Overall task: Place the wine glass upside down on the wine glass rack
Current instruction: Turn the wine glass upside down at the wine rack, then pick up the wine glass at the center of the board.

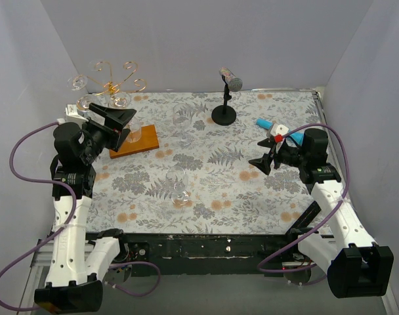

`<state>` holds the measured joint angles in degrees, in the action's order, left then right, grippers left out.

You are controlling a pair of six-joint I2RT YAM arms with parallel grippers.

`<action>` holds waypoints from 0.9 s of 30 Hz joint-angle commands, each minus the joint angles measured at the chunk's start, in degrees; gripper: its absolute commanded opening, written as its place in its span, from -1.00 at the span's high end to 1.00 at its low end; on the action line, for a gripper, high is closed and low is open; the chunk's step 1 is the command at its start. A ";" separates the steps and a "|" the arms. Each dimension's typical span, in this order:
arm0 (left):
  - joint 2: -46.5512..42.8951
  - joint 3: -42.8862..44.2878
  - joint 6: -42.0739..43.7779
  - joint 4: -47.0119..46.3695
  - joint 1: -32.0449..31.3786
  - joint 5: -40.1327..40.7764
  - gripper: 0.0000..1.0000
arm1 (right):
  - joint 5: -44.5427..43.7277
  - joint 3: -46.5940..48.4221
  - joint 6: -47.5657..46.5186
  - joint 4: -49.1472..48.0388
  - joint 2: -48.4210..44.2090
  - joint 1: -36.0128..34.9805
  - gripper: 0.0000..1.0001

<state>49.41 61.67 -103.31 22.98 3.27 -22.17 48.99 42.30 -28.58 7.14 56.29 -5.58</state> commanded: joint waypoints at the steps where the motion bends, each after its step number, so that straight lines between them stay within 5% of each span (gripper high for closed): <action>1: -3.08 3.28 5.83 3.03 -0.54 -0.77 -0.96 | 0.31 1.90 -0.60 -0.02 -0.48 0.31 -0.62; 27: -16.71 -2.17 27.71 5.40 -8.10 -1.12 -0.96 | 7.79 0.93 -5.51 4.36 1.19 5.06 -0.62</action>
<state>34.28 59.40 -81.52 27.07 -3.40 -23.55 54.92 42.30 -31.05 7.94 57.19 -0.75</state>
